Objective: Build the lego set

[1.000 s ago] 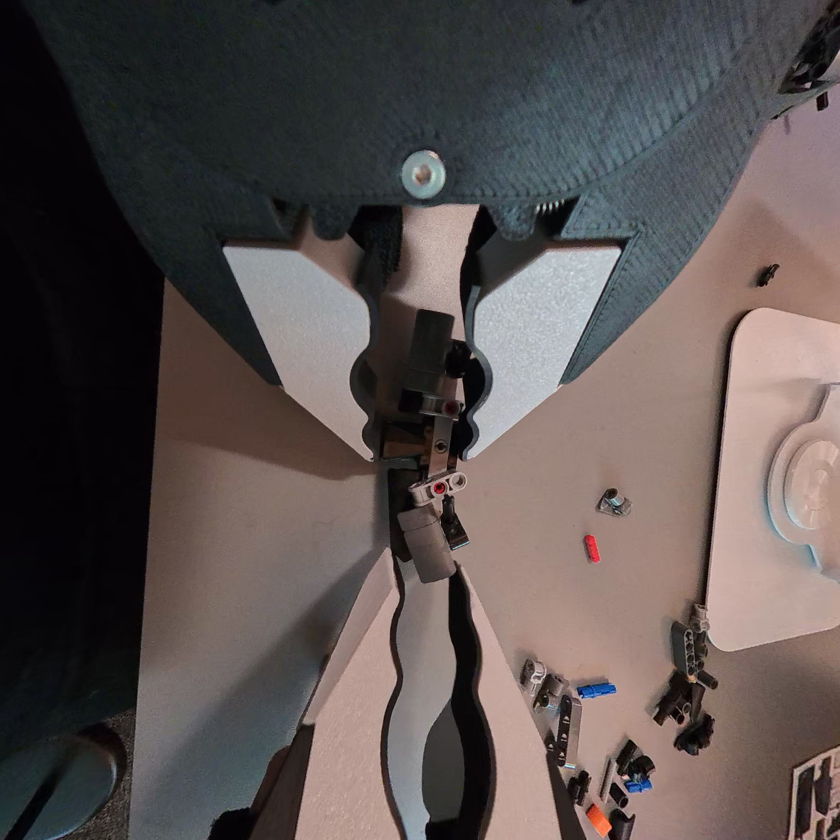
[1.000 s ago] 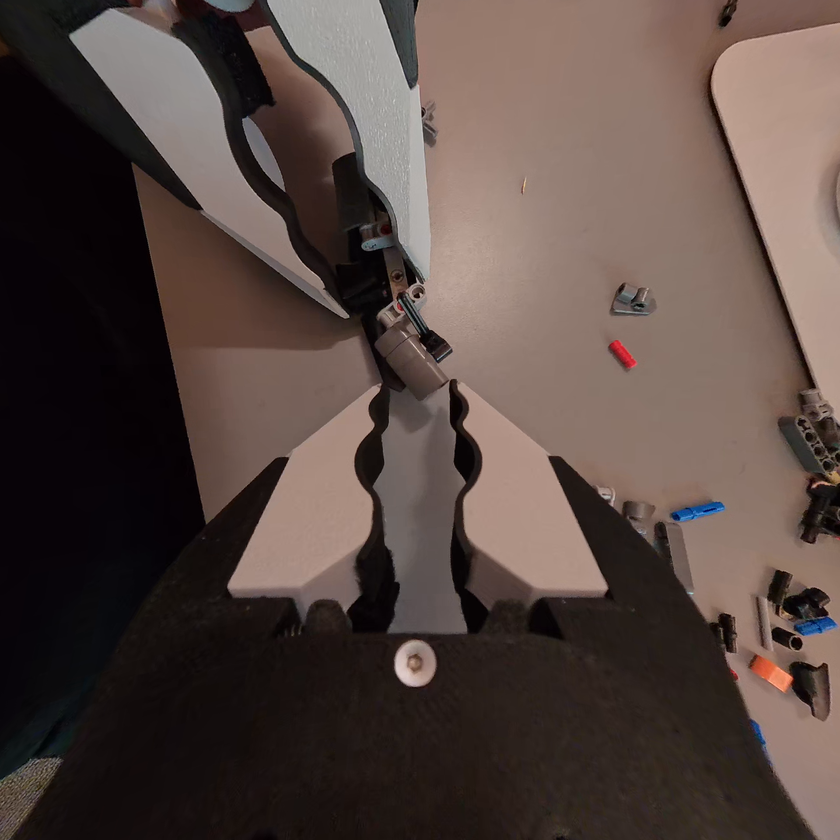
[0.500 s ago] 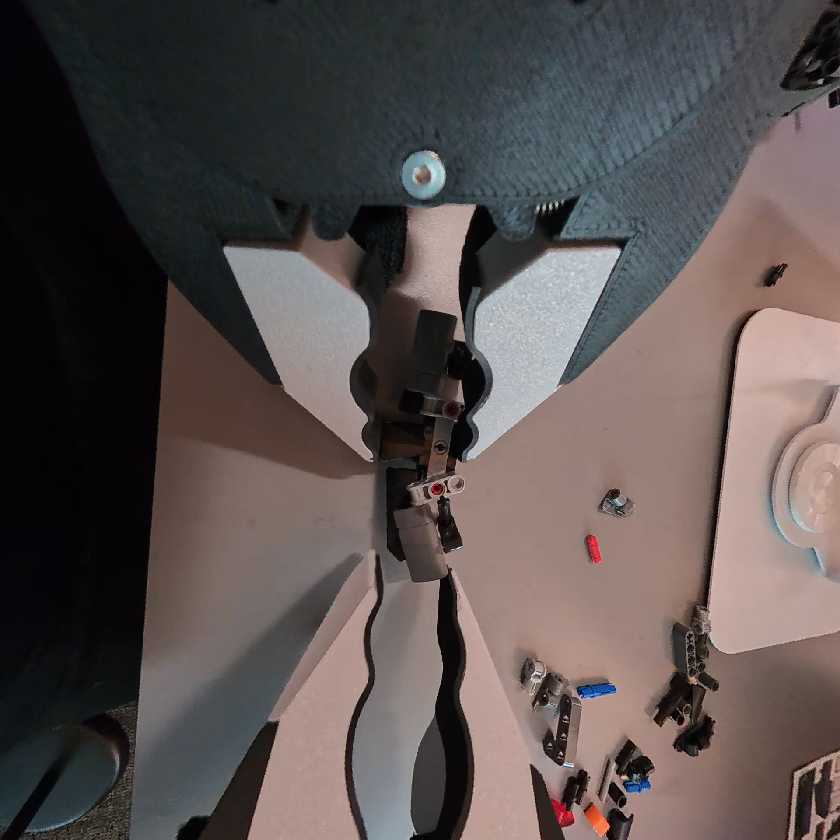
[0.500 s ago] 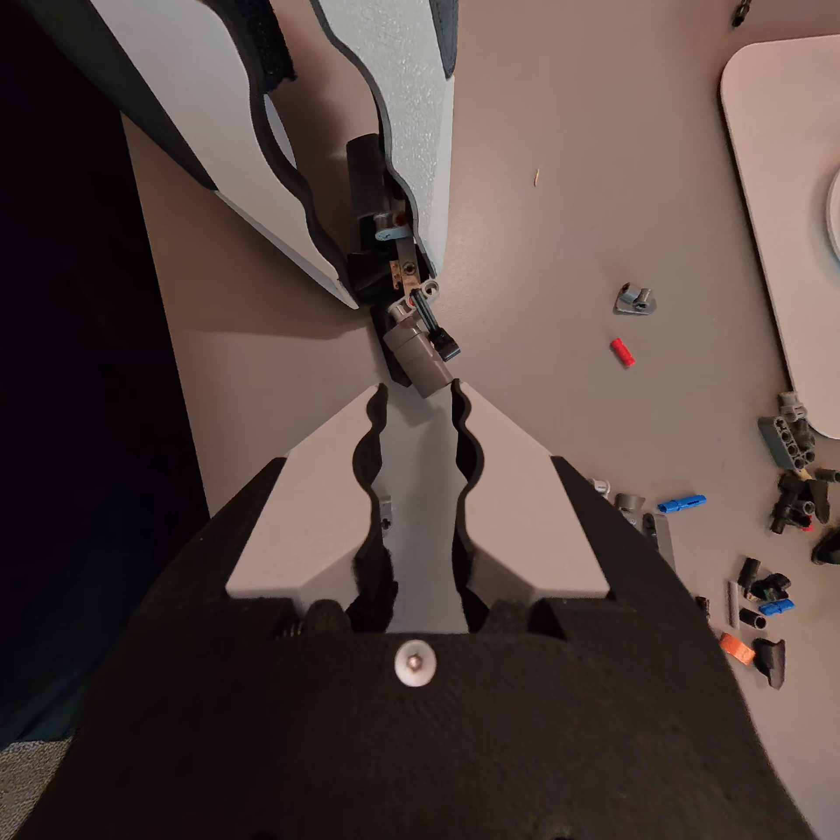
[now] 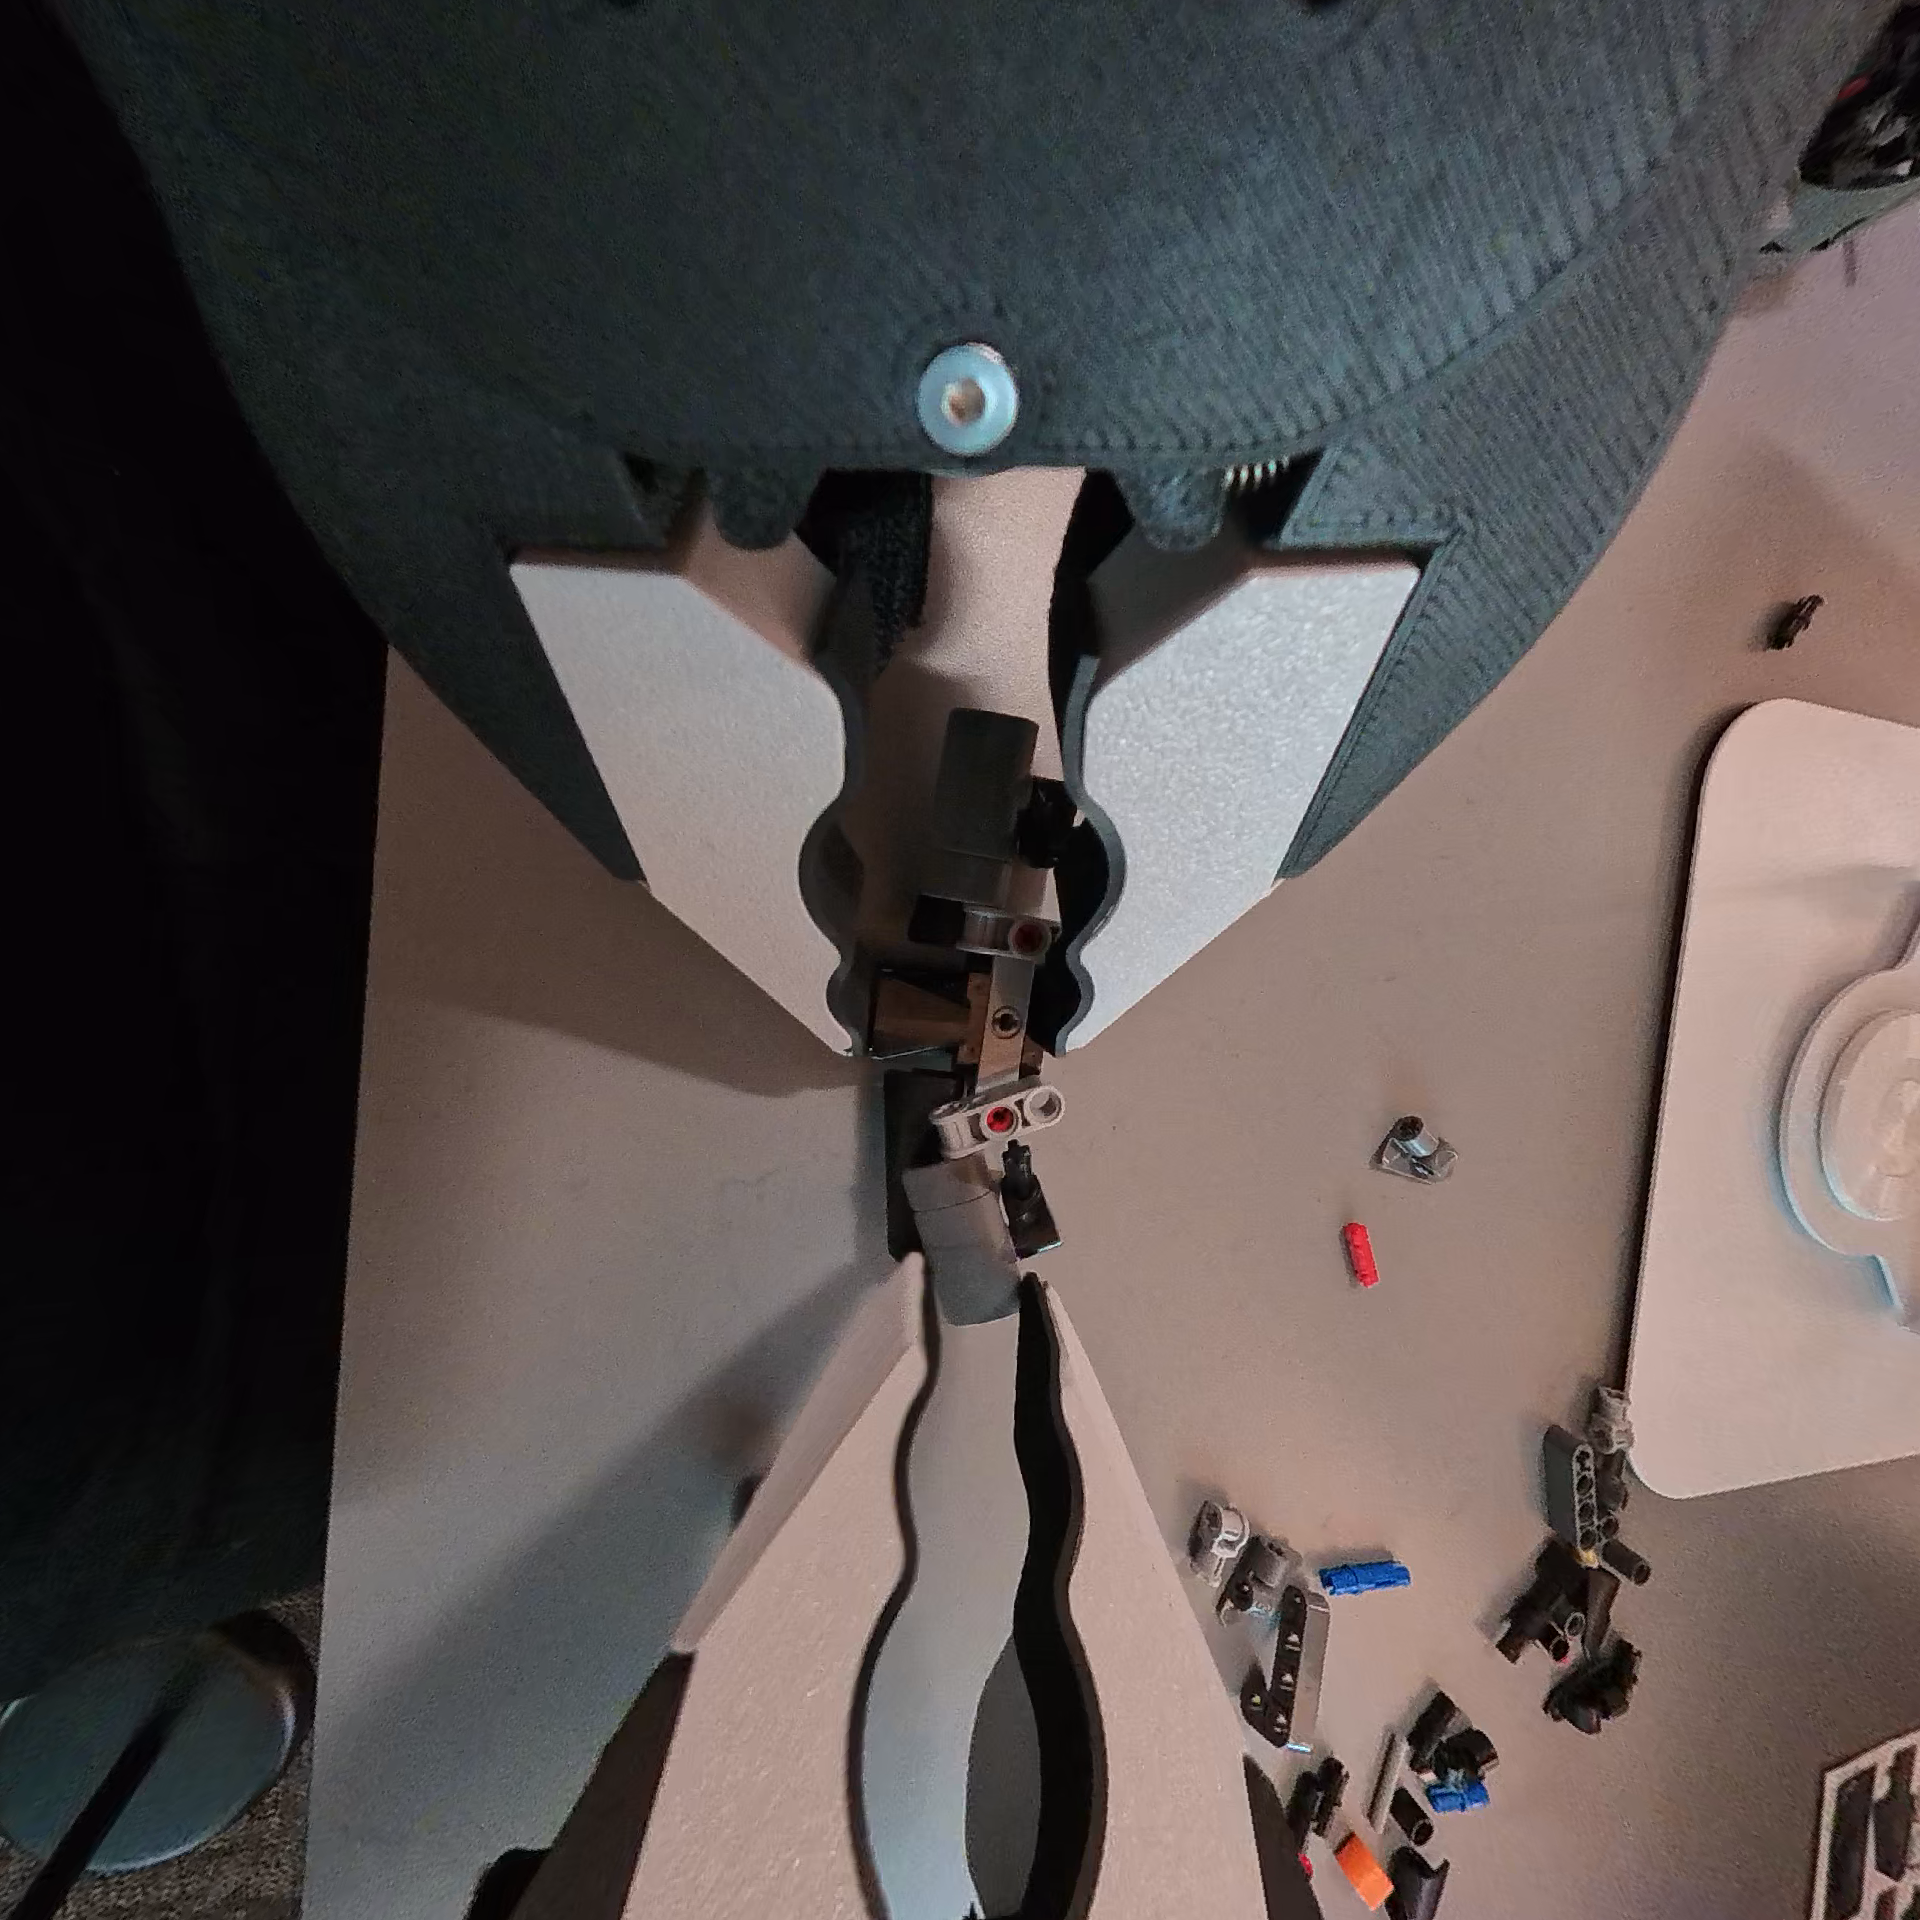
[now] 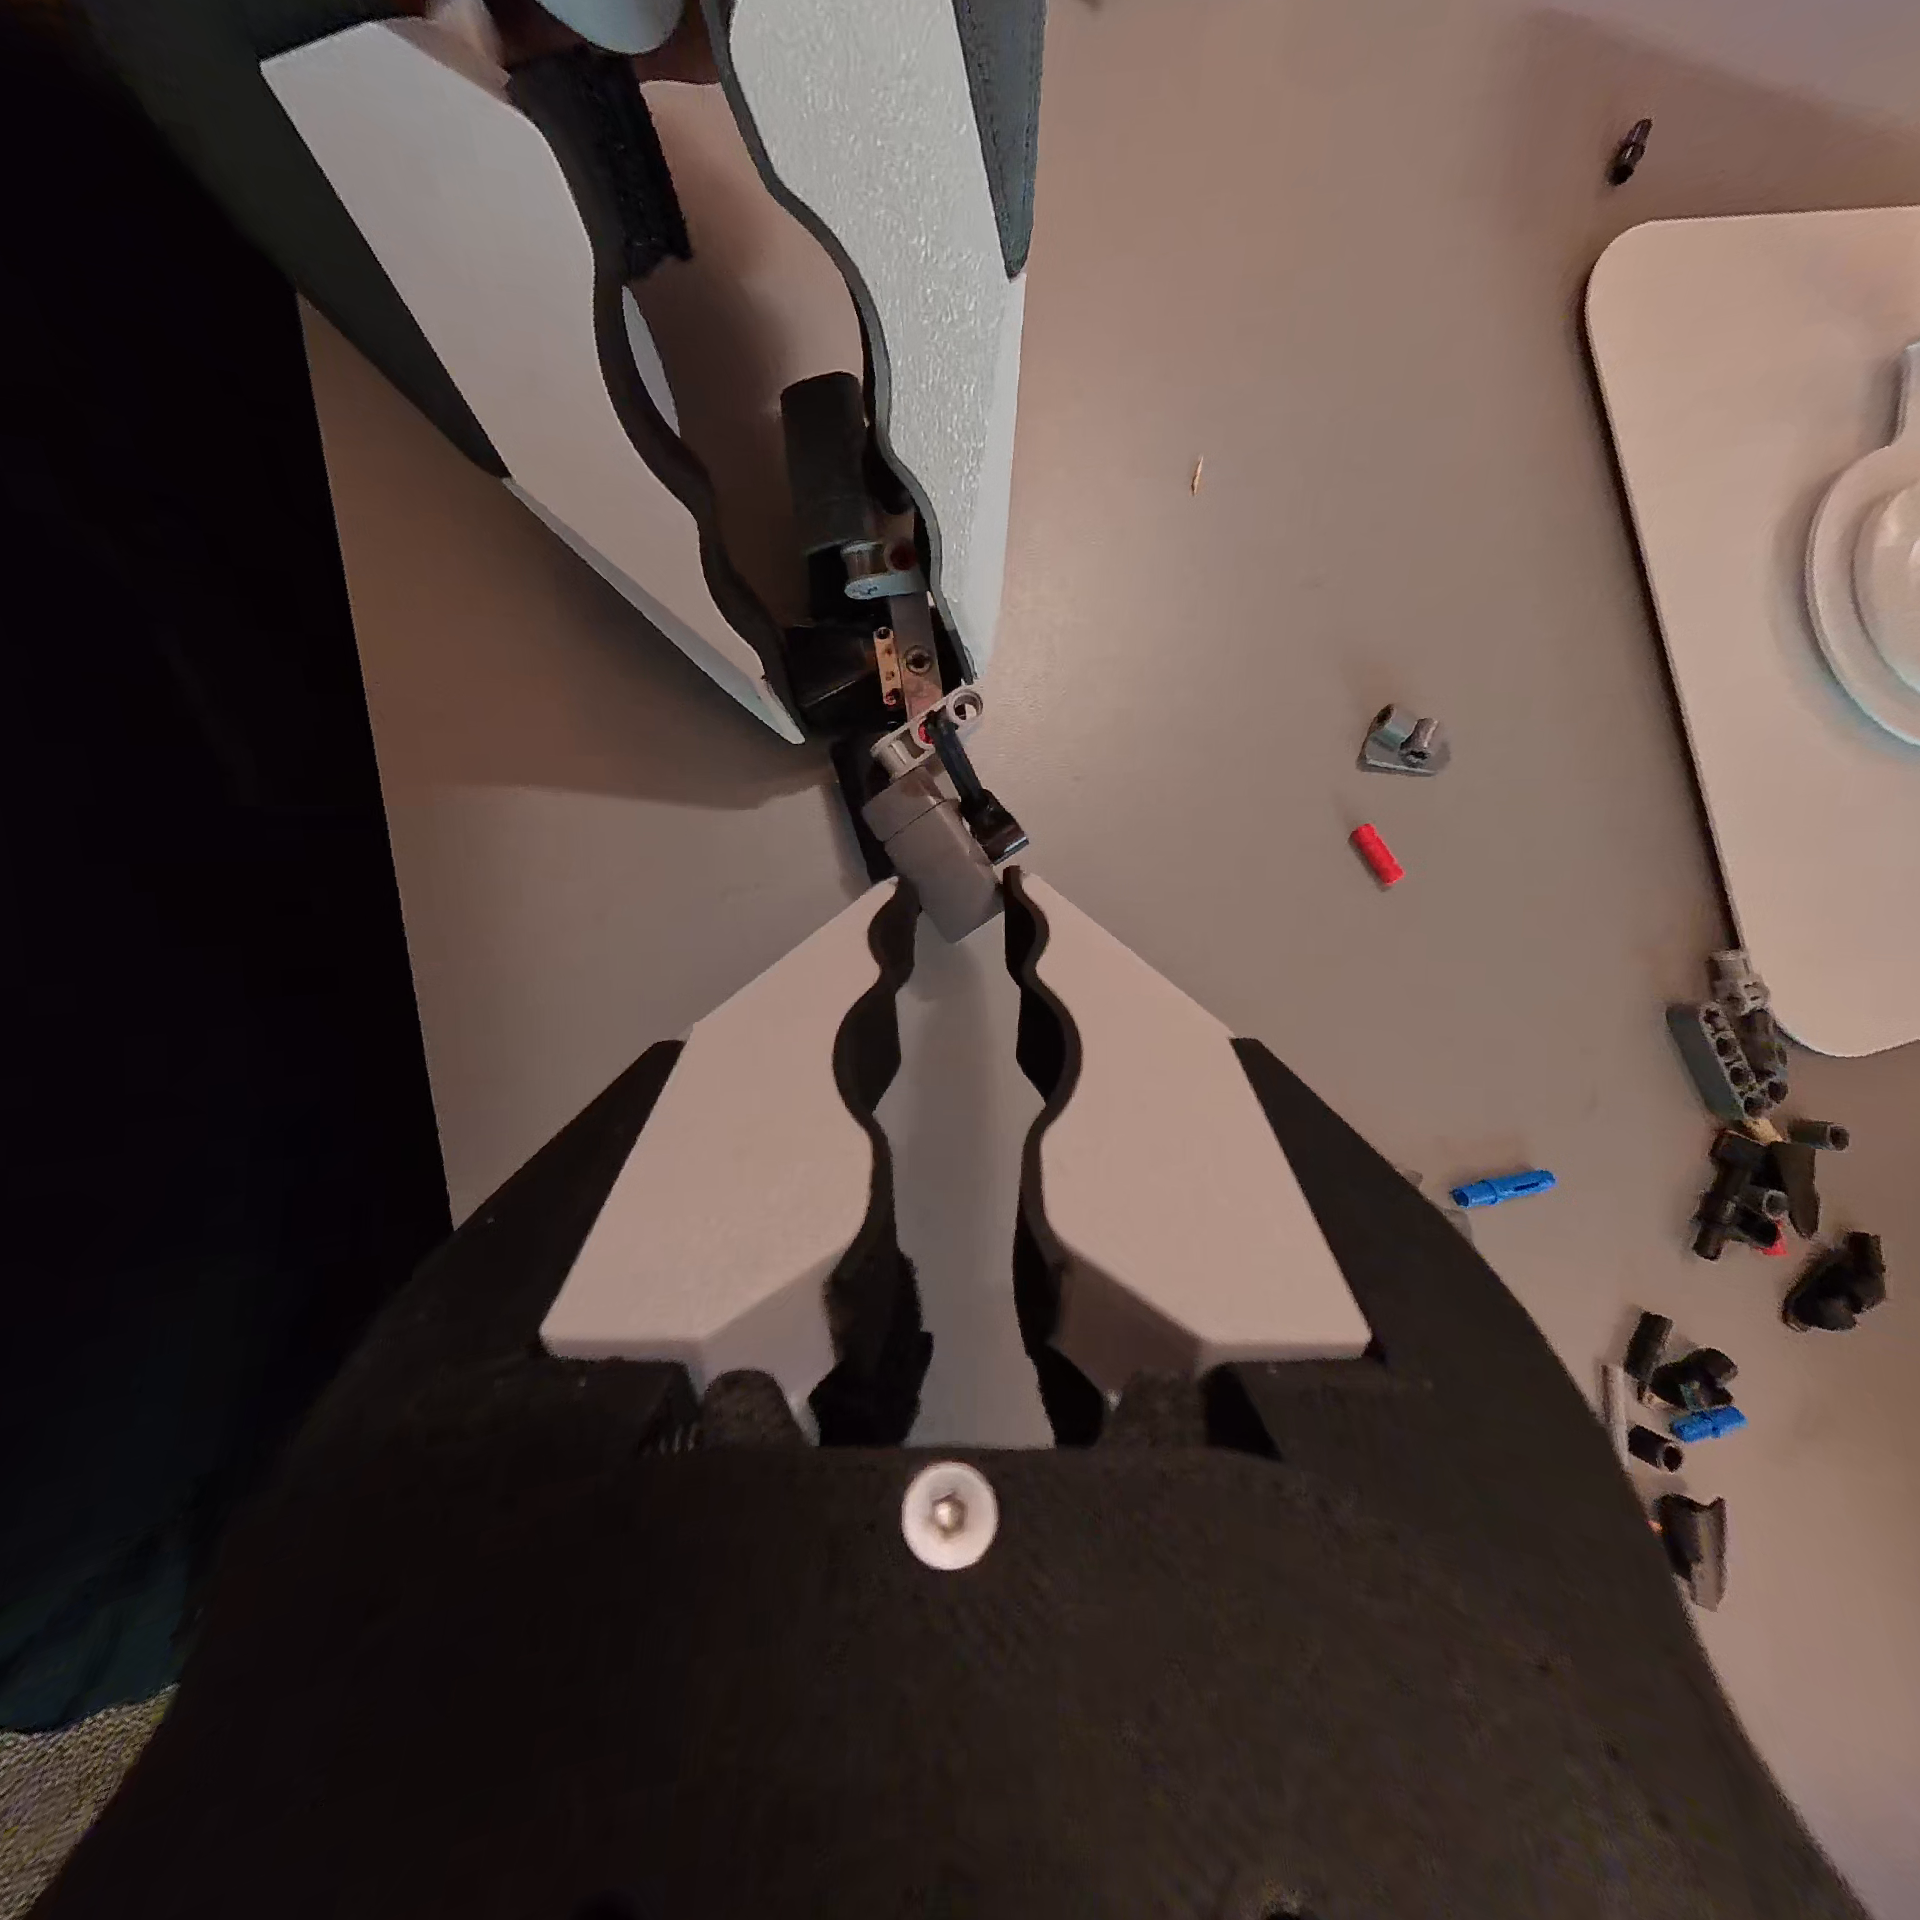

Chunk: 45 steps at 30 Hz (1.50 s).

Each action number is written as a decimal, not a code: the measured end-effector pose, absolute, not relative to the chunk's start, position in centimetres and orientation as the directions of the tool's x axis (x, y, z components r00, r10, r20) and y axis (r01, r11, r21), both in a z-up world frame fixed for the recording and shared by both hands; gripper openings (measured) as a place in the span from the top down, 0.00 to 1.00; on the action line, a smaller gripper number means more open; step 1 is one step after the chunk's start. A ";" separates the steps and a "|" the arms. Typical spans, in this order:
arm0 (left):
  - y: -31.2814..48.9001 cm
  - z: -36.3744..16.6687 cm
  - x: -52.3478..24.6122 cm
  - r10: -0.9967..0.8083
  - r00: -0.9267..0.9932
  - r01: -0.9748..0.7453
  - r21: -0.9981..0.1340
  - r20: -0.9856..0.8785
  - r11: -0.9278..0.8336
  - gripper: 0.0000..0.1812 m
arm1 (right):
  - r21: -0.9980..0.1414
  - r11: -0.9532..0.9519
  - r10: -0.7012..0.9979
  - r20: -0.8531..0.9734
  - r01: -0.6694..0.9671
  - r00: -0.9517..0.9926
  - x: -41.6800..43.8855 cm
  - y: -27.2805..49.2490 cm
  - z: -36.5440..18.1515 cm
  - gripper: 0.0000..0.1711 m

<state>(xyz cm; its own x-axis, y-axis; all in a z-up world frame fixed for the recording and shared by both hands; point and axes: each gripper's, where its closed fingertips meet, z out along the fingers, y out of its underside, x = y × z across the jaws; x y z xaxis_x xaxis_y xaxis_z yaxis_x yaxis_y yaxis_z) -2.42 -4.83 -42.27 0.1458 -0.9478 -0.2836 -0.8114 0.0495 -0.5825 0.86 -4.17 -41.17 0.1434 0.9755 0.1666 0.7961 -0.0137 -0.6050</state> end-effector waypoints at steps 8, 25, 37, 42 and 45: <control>-4.9 -42.3 -2.4 -0.948 0.144 -0.810 -0.585 -0.282 0.051 0.83 | -0.572 0.035 0.973 0.206 0.820 0.102 0.6 -4.2 -41.4 0.90; -5.1 -42.3 -2.3 -0.948 0.160 -0.794 -0.606 -0.274 0.041 0.83 | -0.566 -0.225 0.951 0.049 0.793 0.305 0.7 -4.6 -41.5 0.90; -5.2 -42.3 -2.2 -0.949 0.149 -0.787 -0.615 -0.277 0.056 0.83 | -0.668 -0.160 0.963 0.056 0.727 0.263 -0.9 -4.4 -39.1 0.87; -5.3 -42.3 -2.0 -0.950 0.143 -0.787 -0.614 -0.276 0.060 0.83 | -0.650 -0.100 0.983 0.055 0.753 0.177 -1.6 -4.2 -40.2 0.93; -5.2 -42.3 -2.0 -0.951 0.148 -0.783 -0.619 -0.270 0.054 0.83 | -0.644 -0.076 0.988 0.057 0.761 0.146 -1.8 -4.5 -40.4 0.98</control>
